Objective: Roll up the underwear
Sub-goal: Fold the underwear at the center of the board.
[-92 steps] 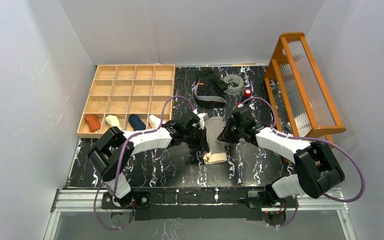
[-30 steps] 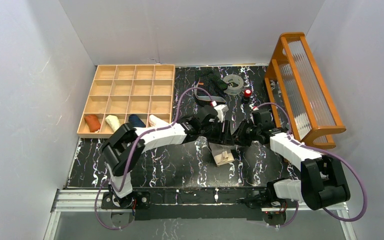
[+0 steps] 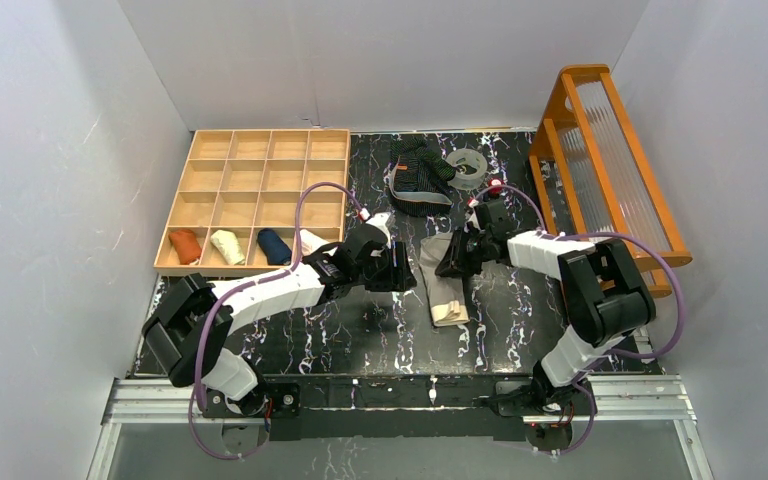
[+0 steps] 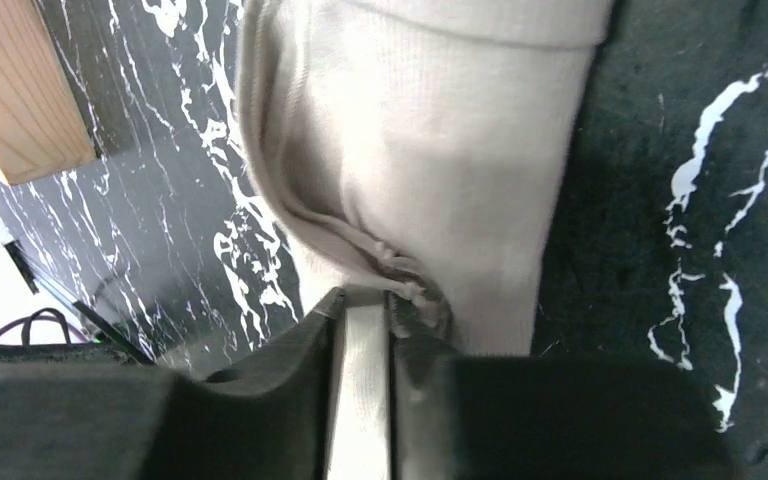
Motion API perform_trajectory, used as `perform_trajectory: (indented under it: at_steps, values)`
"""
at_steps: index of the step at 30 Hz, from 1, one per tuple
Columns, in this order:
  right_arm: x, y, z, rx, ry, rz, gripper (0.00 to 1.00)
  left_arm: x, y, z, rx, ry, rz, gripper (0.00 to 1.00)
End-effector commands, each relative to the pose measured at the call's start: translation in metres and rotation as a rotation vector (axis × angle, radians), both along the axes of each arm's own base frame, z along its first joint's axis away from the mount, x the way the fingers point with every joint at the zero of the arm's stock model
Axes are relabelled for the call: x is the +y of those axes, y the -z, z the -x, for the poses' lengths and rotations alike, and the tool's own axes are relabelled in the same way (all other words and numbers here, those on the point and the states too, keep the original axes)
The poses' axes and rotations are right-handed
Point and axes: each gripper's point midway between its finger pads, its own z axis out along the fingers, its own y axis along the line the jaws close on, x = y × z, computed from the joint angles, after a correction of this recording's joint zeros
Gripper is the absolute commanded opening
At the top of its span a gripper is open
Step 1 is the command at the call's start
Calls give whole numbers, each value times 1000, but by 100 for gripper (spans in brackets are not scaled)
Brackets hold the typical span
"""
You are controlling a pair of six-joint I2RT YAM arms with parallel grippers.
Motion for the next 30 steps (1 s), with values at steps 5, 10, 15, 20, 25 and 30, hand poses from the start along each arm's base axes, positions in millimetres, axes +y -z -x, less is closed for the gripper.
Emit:
perform_trajectory:
  at_steps: [5, 10, 15, 20, 25, 30]
  values:
    - [-7, -77, -10, -192, -56, 15, 58, -5, -10, -4, -27, -4, 47, 56]
    - [-26, -70, 17, -118, -25, 83, 76, -5, -11, -5, -30, -5, 52, 56]
    - [-37, -48, 57, 6, 48, 79, 97, -6, -9, -3, -25, 7, 52, 57]
    - [-31, -38, 77, 51, 43, 3, 99, -8, -5, -1, -13, 18, 56, 57]
    - [-26, -25, 89, 125, 15, -26, 93, -9, -3, 1, -2, 31, 57, 57]
    - [-31, -10, 99, 164, 26, -8, 80, -10, -3, 2, 3, 40, 63, 57]
